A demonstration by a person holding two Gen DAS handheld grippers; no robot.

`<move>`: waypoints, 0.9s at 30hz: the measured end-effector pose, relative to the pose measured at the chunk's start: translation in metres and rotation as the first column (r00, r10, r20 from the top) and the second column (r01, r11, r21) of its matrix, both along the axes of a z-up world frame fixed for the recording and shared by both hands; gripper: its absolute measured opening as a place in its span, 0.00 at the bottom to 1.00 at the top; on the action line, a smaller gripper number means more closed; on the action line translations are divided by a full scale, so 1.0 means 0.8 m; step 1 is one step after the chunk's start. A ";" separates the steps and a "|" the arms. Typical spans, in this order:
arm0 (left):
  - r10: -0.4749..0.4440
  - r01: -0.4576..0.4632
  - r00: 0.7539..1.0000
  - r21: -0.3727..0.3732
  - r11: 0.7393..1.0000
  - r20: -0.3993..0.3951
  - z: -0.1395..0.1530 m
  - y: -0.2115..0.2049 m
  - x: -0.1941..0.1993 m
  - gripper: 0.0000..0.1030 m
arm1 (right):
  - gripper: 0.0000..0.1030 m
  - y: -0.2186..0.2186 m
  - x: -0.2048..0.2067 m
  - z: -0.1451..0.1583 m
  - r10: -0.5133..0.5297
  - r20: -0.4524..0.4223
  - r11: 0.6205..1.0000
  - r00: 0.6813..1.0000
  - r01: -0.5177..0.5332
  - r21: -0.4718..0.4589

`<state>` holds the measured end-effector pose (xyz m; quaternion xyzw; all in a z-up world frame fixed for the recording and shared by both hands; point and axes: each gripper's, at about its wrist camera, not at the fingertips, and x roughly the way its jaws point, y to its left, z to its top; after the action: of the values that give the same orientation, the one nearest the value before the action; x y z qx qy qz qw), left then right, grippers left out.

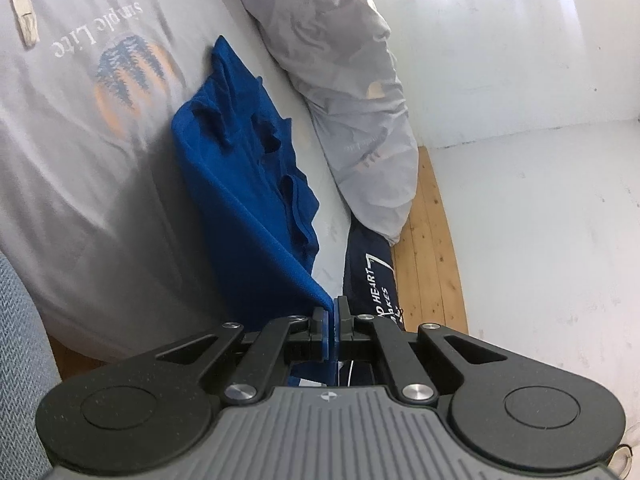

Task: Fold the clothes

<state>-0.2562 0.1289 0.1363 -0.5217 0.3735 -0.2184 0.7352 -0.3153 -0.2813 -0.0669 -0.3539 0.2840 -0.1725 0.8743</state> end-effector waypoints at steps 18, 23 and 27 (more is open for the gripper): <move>0.035 -0.035 0.999 -0.007 0.999 -0.038 -0.017 0.030 -0.016 0.06 | 0.02 0.008 -0.049 0.084 0.457 -0.362 0.825 0.812 -0.539 -0.168; 0.027 -0.027 0.998 -0.001 1.000 -0.057 -0.013 0.040 -0.037 0.06 | 0.01 0.028 -0.063 0.139 0.500 -0.474 0.762 0.725 -0.628 -0.156; 0.052 -0.053 0.997 -0.009 0.999 -0.048 -0.007 0.059 -0.057 0.06 | 0.01 0.048 -0.085 0.178 0.524 -0.546 0.705 0.654 -0.693 -0.153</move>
<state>-0.3015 0.1760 0.1308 -0.5401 0.3758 -0.1884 0.7290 -0.3833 -0.2426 0.0751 -0.6085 0.3104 0.1783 0.7083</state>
